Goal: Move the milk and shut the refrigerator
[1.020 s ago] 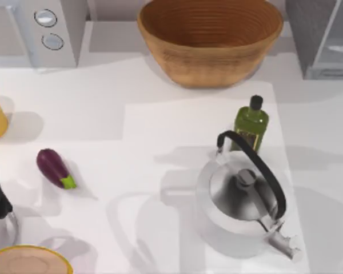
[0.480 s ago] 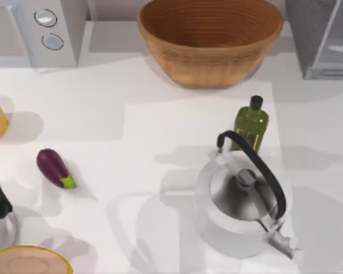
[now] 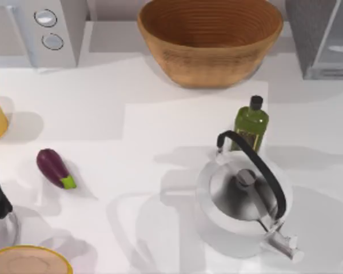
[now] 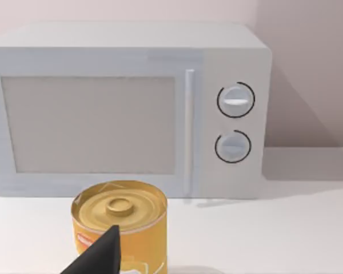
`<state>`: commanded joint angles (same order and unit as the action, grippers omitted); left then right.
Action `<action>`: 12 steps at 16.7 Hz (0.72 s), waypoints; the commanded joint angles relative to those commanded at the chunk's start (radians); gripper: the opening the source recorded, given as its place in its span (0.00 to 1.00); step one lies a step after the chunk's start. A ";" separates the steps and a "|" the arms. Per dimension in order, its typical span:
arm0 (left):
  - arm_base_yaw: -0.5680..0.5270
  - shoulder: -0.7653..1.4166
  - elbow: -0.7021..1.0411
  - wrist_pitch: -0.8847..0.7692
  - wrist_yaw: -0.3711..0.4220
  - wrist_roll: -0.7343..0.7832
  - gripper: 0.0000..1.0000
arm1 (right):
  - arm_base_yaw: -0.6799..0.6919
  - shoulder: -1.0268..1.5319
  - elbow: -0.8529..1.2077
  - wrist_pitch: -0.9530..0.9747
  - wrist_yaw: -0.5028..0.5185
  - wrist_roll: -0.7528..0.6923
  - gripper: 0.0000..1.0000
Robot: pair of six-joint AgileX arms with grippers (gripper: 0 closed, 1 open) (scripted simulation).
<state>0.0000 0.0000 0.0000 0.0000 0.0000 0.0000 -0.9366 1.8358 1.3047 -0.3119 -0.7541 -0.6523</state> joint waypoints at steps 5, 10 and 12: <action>0.000 0.000 0.000 0.000 0.000 0.000 1.00 | -0.004 0.002 -0.001 0.009 -0.001 0.004 1.00; 0.000 0.000 0.000 0.000 0.000 0.000 1.00 | 0.092 -0.017 -0.051 0.057 0.104 0.099 1.00; 0.000 0.000 0.000 0.000 0.000 0.000 1.00 | 0.198 -0.038 -0.081 0.096 0.192 0.160 1.00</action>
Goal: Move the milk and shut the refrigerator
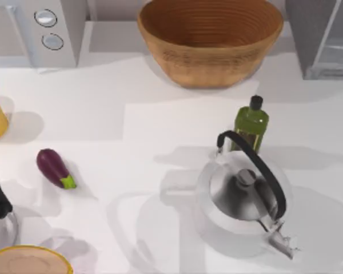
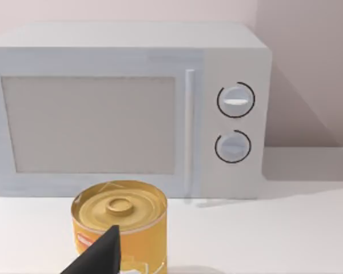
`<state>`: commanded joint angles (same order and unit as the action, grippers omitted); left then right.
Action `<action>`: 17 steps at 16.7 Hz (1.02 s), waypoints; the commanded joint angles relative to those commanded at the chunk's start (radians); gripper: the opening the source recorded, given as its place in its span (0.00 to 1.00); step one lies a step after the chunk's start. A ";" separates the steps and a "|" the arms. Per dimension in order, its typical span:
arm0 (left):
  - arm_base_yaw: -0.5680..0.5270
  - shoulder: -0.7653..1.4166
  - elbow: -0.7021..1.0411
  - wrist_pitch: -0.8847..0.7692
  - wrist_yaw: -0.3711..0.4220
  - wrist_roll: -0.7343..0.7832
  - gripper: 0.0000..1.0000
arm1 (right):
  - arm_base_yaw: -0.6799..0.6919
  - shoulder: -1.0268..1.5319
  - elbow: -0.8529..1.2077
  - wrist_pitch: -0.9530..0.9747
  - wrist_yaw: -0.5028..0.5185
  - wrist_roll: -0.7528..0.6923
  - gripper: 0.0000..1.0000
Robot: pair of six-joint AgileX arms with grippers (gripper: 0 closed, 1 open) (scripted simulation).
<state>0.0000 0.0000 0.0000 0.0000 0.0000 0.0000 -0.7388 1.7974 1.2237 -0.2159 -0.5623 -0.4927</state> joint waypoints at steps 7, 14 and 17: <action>0.000 0.000 0.000 0.000 0.000 0.000 1.00 | 0.370 -0.071 -0.106 0.117 0.220 0.220 1.00; 0.000 0.000 0.000 0.000 0.000 0.000 1.00 | 0.697 -0.163 -0.215 0.260 0.511 0.463 1.00; 0.000 0.000 0.000 0.000 0.000 0.000 1.00 | 0.709 -0.171 -0.225 0.270 0.524 0.476 1.00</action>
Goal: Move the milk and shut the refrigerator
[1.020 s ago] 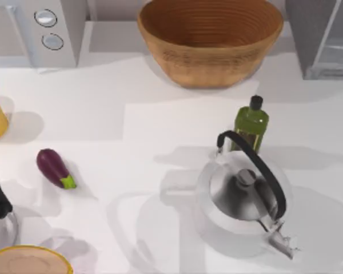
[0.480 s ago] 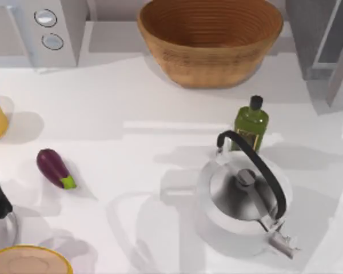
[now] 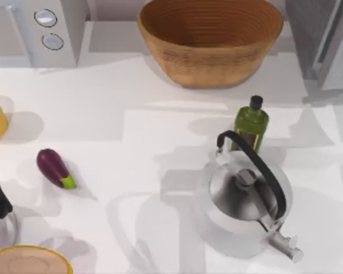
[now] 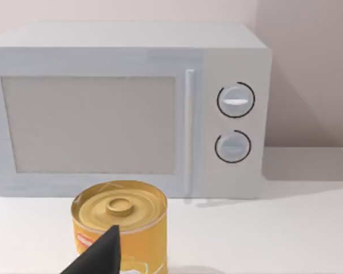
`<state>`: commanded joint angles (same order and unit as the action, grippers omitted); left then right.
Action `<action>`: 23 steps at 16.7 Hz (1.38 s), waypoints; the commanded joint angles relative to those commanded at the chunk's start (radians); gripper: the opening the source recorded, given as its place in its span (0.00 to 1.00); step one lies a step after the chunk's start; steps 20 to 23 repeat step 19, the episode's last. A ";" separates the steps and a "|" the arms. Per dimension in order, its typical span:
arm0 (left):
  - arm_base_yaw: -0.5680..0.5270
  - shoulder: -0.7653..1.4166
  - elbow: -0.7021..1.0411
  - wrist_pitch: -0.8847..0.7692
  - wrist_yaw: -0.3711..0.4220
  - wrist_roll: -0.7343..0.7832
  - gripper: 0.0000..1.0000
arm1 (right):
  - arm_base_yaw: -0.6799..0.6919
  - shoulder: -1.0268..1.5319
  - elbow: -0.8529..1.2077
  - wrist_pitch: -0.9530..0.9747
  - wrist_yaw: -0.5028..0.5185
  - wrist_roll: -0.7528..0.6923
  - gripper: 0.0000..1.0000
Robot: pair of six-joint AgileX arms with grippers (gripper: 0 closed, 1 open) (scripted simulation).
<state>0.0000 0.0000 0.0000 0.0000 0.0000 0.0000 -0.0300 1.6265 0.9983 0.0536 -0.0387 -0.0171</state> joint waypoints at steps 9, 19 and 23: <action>0.000 0.000 0.000 0.000 0.000 0.000 1.00 | -0.015 0.157 0.179 -0.041 0.010 -0.006 1.00; 0.000 0.000 0.000 0.000 0.000 0.000 1.00 | -0.011 0.365 0.452 -0.098 0.012 -0.001 1.00; 0.000 0.000 0.000 0.000 0.000 0.000 1.00 | -0.011 0.365 0.452 -0.098 0.012 -0.001 1.00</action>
